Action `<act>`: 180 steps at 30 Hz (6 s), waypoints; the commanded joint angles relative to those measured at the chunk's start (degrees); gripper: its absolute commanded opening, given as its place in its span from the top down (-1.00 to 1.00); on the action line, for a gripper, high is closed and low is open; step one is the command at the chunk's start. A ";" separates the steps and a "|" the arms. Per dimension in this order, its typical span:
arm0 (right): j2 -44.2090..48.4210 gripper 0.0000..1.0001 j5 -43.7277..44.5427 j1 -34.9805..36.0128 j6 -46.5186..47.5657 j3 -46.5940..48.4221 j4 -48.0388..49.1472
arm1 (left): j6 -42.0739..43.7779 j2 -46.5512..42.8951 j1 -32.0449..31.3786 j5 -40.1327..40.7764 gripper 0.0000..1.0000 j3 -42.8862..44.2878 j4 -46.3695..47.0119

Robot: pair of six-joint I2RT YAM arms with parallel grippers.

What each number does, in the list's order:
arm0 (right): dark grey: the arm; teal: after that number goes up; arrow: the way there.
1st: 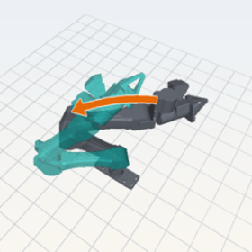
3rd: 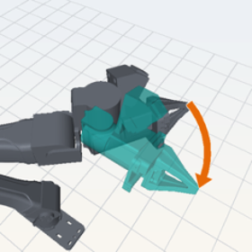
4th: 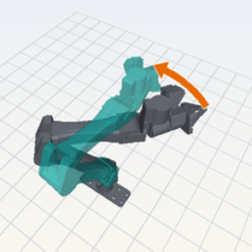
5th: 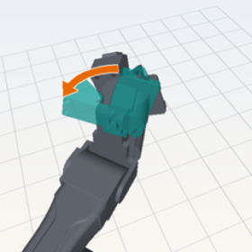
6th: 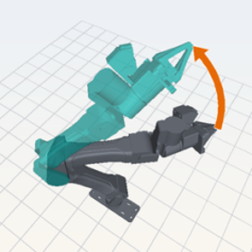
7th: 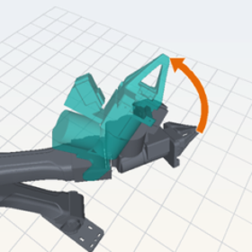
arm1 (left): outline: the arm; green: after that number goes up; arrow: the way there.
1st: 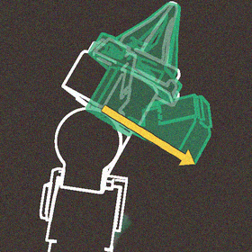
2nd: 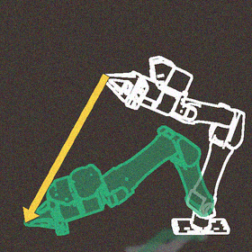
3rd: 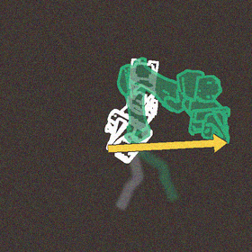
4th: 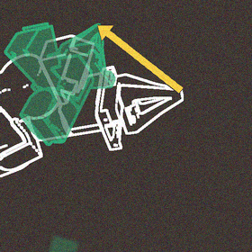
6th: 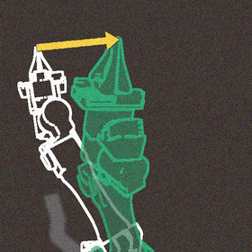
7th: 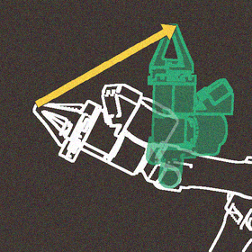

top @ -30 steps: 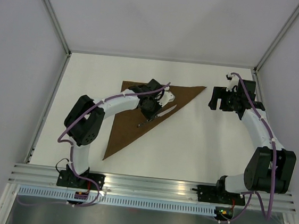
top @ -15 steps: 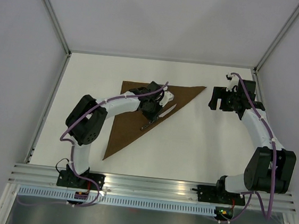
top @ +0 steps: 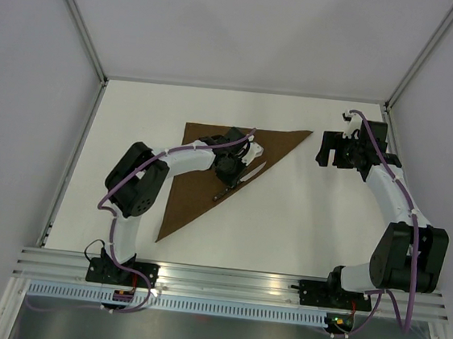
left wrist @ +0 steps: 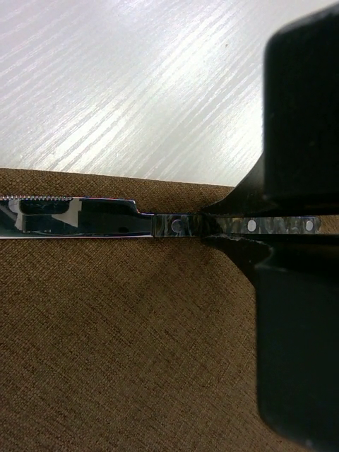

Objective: Fold the napkin, place the utensils inside, and roll it up
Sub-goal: Place the utensil onto the napkin, then fold the napkin

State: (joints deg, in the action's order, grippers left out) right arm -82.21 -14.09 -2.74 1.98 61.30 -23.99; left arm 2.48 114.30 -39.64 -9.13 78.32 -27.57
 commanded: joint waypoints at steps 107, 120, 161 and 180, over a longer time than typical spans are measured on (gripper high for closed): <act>-36.96 -0.05 33.07 88.26 27.55 7.43 41.30 | -30.87 -76.25 1.23 37.34 -0.48 -2.04 -26.39; -38.63 0.25 31.31 87.12 27.29 7.08 41.66 | -30.61 -75.19 1.23 37.16 -0.47 -3.26 -26.30; -32.57 0.99 28.41 80.53 16.57 18.77 28.74 | -29.64 -75.54 1.23 38.83 -0.48 -4.50 -24.46; -27.30 0.99 34.92 67.88 9.89 15.08 22.68 | -29.64 -71.77 1.23 36.81 -0.50 -5.11 -20.42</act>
State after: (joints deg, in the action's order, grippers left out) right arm -113.38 18.41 68.20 14.11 77.87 1.78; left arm -27.22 41.32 -38.37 28.38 73.60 -51.33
